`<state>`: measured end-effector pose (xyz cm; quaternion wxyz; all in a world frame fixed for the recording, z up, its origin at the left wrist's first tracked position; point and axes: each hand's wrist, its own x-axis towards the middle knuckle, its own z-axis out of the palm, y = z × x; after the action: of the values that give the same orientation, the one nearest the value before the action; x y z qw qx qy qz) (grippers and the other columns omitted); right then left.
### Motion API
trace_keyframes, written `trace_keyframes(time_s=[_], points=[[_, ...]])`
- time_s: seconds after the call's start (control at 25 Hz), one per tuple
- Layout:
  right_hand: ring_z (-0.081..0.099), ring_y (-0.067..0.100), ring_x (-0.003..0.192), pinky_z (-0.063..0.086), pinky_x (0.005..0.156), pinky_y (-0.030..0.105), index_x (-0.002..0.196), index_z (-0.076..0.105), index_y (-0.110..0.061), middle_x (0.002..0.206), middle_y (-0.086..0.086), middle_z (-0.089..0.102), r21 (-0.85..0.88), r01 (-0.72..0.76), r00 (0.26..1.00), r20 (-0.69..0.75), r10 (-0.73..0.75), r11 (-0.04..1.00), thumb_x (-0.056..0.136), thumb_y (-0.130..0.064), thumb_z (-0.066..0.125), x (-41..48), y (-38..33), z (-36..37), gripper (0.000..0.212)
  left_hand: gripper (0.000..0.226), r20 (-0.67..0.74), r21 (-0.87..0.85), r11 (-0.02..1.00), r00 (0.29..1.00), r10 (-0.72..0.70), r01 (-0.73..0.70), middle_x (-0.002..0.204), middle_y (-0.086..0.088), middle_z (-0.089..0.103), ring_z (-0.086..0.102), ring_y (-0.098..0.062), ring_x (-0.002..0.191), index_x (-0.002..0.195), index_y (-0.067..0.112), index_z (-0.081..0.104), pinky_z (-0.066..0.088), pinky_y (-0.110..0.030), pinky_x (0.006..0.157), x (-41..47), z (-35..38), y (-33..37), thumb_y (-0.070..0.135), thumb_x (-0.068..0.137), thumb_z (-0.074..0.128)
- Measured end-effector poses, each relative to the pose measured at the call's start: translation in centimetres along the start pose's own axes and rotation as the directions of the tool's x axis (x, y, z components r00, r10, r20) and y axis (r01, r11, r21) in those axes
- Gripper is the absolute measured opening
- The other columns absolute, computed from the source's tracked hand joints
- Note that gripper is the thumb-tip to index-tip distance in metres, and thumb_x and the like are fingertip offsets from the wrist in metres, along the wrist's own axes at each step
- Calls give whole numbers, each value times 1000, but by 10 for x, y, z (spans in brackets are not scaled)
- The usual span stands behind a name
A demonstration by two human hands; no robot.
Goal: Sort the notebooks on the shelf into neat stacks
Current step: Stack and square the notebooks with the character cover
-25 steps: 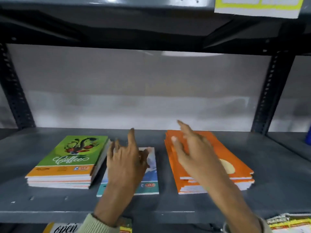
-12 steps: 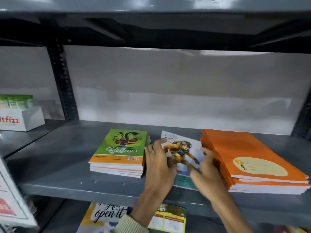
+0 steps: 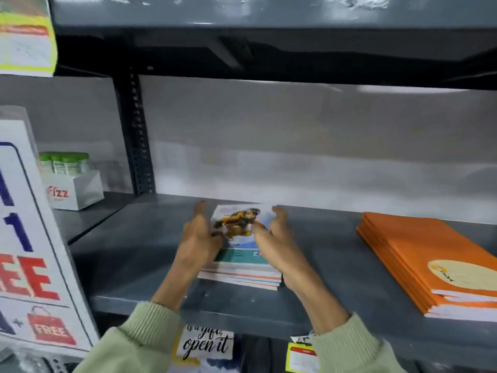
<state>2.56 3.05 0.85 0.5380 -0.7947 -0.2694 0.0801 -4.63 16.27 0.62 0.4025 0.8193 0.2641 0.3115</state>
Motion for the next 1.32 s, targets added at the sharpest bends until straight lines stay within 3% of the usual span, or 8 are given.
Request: trace_keyframes(time_s=[0.16, 0.24, 0.32, 0.4, 0.56, 0.92, 1.16, 1.32], points=[[16, 28, 147, 21, 118, 50, 152, 12, -17, 158, 8, 23, -106, -26, 1000, 0, 26, 994, 94, -41, 45, 0, 9, 8, 71, 60, 42, 70, 997, 999, 18, -21, 113, -11, 63, 62, -29, 102, 140, 16, 28, 48, -33, 83, 4, -2, -6, 16, 90, 60], [38, 11, 138, 35, 112, 36, 148, 22, -27, 151, 3, 40, -37, 10, 1000, -2, -10, 999, 96, -48, 43, -1, 17, -6, 60, 58, 8, 45, 997, 998, 58, -58, 127, -11, 60, 59, -30, 116, 142, 21, 30, 48, -36, 91, -3, -11, -18, 32, 93, 58], [62, -16, 98, 52, 82, 10, 125, 40, -44, 117, -10, 64, -49, 71, 997, 12, -70, 996, 96, -47, 46, -15, 25, -21, 29, 51, 15, -2, 992, 991, 129, -129, 121, 9, 65, 64, -11, 109, 137, 34, 42, 52, -26, 85, -19, -22, -34, 43, 90, 57], [67, -12, 87, 59, 74, 20, 117, 52, -45, 105, -16, 70, -78, 127, 992, 30, -125, 989, 93, -46, 53, -29, 39, -29, 25, 36, 67, -98, 981, 982, 175, -168, 100, 32, 70, 68, 3, 96, 120, 43, 59, 55, -13, 73, -33, -31, -48, 46, 84, 60], [65, -2, 105, 57, 92, 28, 124, 62, -41, 111, -18, 72, -113, 178, 981, 93, -168, 978, 80, -49, 69, -40, 54, -36, 45, 50, 93, -119, 982, 983, 156, -145, 93, 22, 75, 71, 2, 86, 113, 33, 71, 60, -21, 72, -36, -34, -59, 54, 67, 70], [62, -12, 98, 53, 69, 4, 118, 69, -32, 122, -7, 68, -183, 278, 960, 32, -277, 943, 85, -22, 72, -40, 60, -33, 35, 45, -24, 23, 952, 952, 306, -306, 111, 2, 73, 60, 22, 88, 116, 16, 70, 48, 2, 70, -42, -26, -64, 26, 74, 79], [35, 2, 138, 42, 105, 18, 122, 64, -41, 142, -8, 52, -294, 308, 950, 54, -307, 905, 89, -32, 66, -40, 63, -30, 34, 39, -37, 35, 936, 936, 351, -350, 112, -5, 73, 59, 25, 80, 116, 9, 69, 44, 5, 66, -44, -23, -65, 19, 78, 76], [47, -3, 127, 45, 99, 14, 122, 65, -35, 137, -6, 58, -269, 291, 956, 33, -293, 918, 86, -31, 70, -44, 59, -28, 37, 38, -20, 56, 924, 925, 380, -378, 111, -7, 74, 59, 25, 78, 116, 7, 68, 44, 6, 67, -44, -24, -66, 16, 80, 75]])
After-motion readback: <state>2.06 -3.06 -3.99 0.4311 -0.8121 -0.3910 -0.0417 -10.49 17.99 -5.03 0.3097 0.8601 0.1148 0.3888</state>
